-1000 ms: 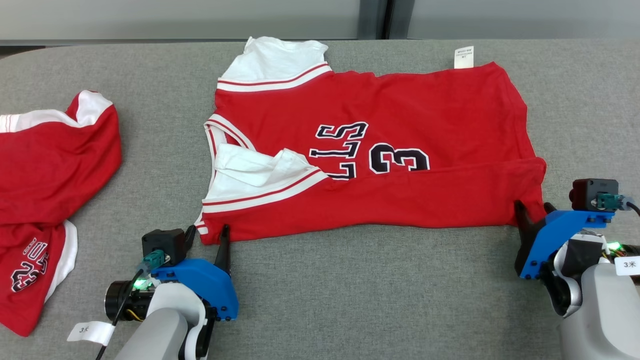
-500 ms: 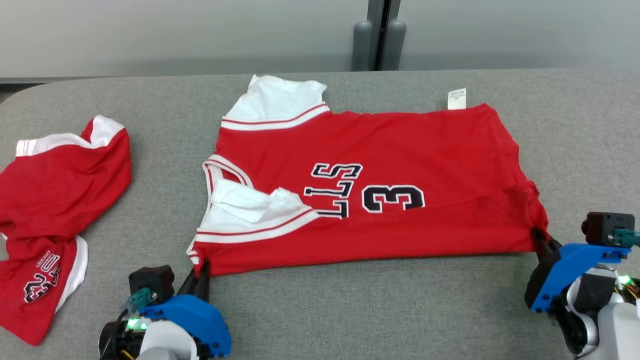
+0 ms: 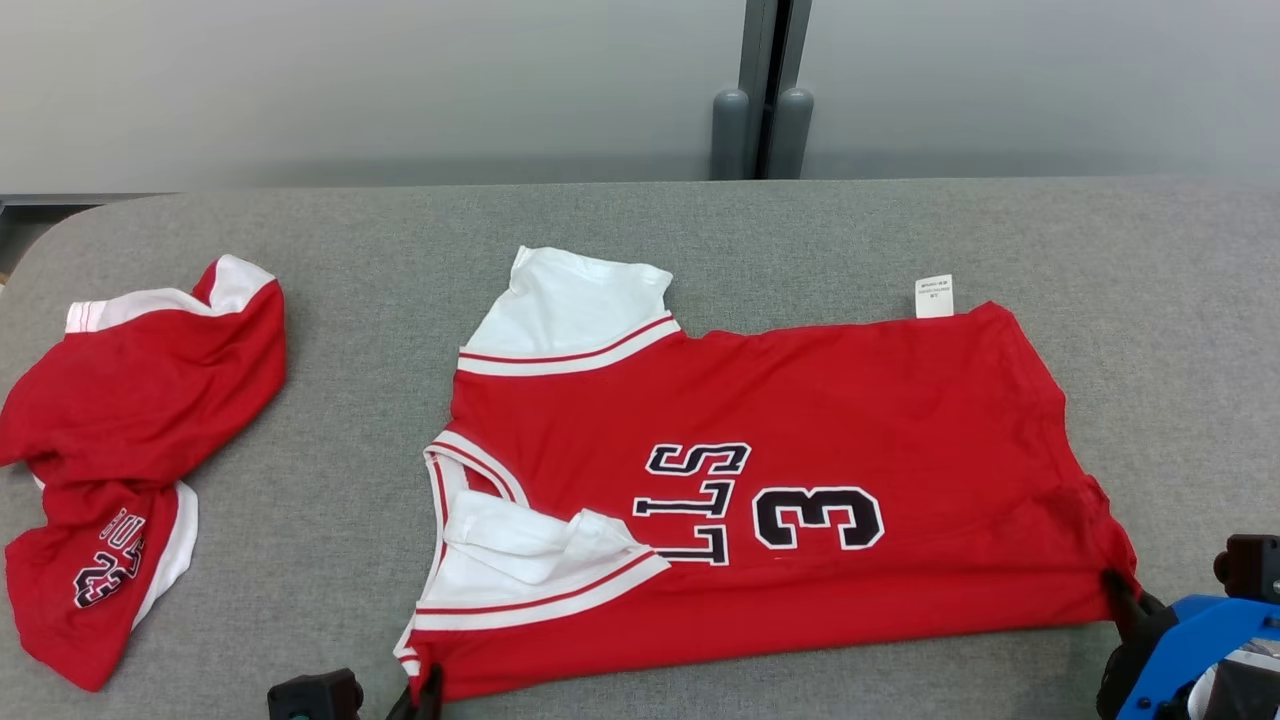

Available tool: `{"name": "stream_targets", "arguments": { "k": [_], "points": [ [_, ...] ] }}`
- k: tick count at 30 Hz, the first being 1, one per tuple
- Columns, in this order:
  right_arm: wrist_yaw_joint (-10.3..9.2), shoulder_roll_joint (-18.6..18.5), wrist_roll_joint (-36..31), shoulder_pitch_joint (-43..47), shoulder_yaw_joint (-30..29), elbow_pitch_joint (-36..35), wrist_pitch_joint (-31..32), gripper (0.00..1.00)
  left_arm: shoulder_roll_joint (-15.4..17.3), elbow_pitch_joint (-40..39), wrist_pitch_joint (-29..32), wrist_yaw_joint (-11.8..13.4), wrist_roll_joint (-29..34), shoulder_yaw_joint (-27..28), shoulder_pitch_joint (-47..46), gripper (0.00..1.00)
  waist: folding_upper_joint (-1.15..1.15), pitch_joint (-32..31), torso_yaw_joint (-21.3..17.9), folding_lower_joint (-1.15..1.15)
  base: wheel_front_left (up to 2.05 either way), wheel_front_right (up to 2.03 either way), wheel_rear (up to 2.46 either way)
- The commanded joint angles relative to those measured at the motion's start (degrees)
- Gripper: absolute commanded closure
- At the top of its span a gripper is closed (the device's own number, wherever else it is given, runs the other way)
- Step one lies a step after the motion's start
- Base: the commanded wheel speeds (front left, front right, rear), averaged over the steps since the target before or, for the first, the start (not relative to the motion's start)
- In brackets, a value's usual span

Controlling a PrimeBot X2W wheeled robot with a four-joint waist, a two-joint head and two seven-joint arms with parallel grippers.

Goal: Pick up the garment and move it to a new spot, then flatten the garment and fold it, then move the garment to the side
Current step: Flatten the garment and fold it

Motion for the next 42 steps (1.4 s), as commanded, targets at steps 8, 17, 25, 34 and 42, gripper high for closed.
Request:
{"name": "stream_targets", "arguments": {
  "k": [8,17,25,34,42],
  "points": [
    [-0.05,-0.3,0.8,0.7,0.1,-1.7,2.1,0.0,2.1,-2.8,1.9,-0.8,0.0,-0.5,-0.6,0.0,0.0,0.3,0.1,0.0,0.0,0.0,0.0],
    [-0.04,-1.0,-4.6,-6.3,1.4,-11.2,9.2,0.0,8.4,-7.7,8.2,-4.5,-0.5,2.1,-11.2,0.0,0.0,2.8,-0.7,0.0,0.0,0.0,0.0],
    [-0.05,-4.1,-3.2,-25.5,9.6,-9.4,17.6,0.0,12.5,-2.5,20.7,-11.9,-6.7,6.0,-32.4,0.0,0.0,12.8,-4.5,0.0,0.0,0.0,0.0],
    [-0.05,-5.8,-1.3,-38.2,16.9,-5.0,17.5,0.0,15.9,2.6,30.4,-14.0,-8.6,7.3,-47.4,0.0,0.0,23.5,-8.4,0.0,0.0,0.0,0.0],
    [-0.05,-5.6,-0.4,-42.8,18.6,-1.4,13.9,0.0,14.8,5.1,34.8,-15.4,-11.1,7.4,-55.3,0.0,0.0,28.6,-11.0,0.0,0.0,0.0,0.0]
  ]
}}
